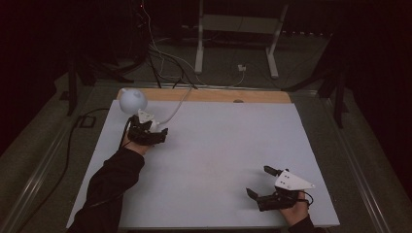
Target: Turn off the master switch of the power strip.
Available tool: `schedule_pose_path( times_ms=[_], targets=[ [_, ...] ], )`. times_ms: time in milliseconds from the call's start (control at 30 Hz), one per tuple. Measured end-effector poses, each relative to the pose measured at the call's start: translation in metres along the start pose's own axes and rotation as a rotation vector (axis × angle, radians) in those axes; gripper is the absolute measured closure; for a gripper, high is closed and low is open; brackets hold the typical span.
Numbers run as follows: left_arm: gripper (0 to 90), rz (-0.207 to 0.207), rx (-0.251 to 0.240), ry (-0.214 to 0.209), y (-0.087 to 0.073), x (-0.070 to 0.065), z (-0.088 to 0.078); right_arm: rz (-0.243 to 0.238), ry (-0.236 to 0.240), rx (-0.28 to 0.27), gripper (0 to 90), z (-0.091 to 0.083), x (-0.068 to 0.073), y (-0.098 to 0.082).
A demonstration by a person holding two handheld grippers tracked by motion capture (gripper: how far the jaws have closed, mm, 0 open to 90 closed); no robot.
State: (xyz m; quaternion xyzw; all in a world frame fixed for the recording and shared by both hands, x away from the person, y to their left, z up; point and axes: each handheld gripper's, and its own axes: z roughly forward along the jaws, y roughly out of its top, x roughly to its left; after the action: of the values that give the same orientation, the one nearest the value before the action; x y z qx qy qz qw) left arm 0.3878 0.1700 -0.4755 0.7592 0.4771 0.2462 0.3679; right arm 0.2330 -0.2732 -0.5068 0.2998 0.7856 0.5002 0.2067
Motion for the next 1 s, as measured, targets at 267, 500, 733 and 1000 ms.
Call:
schedule_pose_path(
  times_ms=[267, 500, 733, 1000],
  targets=[
    [0.3, -0.014, 0.026, -0.113, 0.001, -0.003, -0.007, 0.003, 0.002, -0.001, 0.0, 0.000, 0.000, 0.000],
    [0.3, 0.003, 0.027, -0.184, 0.001, -0.006, -0.015, 0.002, 0.000, -0.002, 0.0, 0.000, 0.000, 0.001],
    [0.3, 0.025, 0.012, -0.313, -0.006, -0.010, -0.032, 0.002, -0.001, -0.006, 0.0, -0.001, 0.000, 0.001],
    [0.3, 0.064, 0.003, -0.373, -0.015, -0.014, -0.050, 0.001, 0.000, -0.003, 0.0, 0.000, 0.001, 0.001]
  ],
)
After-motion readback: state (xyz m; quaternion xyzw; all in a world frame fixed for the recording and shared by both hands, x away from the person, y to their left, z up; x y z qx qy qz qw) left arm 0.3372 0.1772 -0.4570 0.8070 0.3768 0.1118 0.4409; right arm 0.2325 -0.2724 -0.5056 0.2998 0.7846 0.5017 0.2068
